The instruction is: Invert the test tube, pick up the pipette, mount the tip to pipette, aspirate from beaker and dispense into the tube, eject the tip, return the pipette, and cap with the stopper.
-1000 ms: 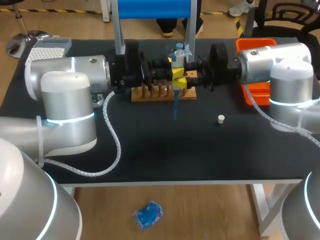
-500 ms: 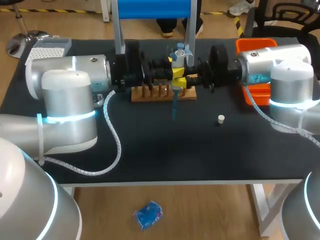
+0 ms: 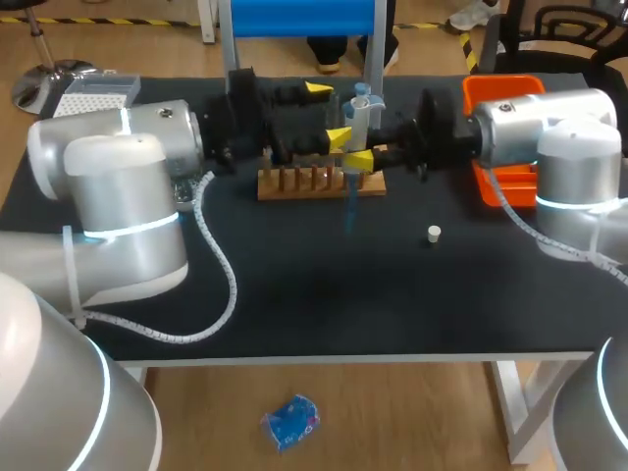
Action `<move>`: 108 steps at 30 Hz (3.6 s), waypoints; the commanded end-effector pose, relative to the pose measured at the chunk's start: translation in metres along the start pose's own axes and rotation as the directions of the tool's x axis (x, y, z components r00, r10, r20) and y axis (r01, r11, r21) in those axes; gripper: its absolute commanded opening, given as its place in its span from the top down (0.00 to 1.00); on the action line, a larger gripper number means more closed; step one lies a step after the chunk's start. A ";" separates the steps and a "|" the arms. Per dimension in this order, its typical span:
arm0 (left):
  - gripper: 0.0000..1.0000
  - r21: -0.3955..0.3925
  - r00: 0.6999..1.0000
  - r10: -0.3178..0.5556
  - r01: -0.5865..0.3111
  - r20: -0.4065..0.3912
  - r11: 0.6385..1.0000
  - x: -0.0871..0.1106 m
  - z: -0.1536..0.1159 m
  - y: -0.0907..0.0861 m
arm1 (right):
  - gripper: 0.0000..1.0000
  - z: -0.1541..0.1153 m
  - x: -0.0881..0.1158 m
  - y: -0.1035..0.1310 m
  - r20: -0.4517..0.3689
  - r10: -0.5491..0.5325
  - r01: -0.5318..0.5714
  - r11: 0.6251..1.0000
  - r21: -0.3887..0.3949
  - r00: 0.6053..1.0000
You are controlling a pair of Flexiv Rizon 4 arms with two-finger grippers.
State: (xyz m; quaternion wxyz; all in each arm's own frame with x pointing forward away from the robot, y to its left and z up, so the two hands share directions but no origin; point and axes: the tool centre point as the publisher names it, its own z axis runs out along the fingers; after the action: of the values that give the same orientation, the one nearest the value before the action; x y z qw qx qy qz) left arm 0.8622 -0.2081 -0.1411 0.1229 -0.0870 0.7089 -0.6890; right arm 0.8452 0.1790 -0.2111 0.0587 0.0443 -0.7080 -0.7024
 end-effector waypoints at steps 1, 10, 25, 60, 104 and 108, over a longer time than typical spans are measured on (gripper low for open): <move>0.00 0.015 0.994 -0.022 0.021 0.105 1.000 -0.001 -0.022 -0.008 | 1.00 -0.022 0.005 0.003 0.001 -0.017 0.017 1.000 -0.006 1.000; 0.00 0.015 0.994 -0.022 0.021 0.105 1.000 -0.001 -0.022 -0.008 | 1.00 -0.082 0.003 0.029 0.034 -0.079 0.079 0.997 0.009 0.996; 0.00 0.015 0.994 -0.022 0.021 0.105 1.000 -0.001 -0.022 -0.008 | 1.00 -0.205 -0.013 0.066 0.239 -0.131 0.132 0.991 0.015 0.962; 0.00 0.015 0.994 -0.022 0.021 0.105 1.000 -0.001 -0.022 -0.008 | 1.00 -0.353 -0.076 0.043 0.433 -0.074 0.079 0.997 0.007 0.899; 0.00 -0.199 0.988 0.091 -0.115 -0.126 0.973 -0.033 0.090 -0.082 | 1.00 -0.350 -0.093 0.040 0.418 -0.073 0.078 0.997 0.004 0.906; 0.00 -0.273 0.982 0.066 -0.114 -0.177 0.955 -0.045 0.131 -0.091 | 1.00 -0.350 -0.093 0.040 0.418 -0.073 0.078 0.997 0.004 0.906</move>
State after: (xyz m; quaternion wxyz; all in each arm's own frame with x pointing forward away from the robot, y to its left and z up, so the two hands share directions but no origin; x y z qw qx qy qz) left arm 0.8969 -0.2674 -0.0589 0.1377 -0.0334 0.7371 -0.6608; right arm 0.9882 -0.1524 -0.1709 -0.1225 -0.0814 -0.6971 -0.7018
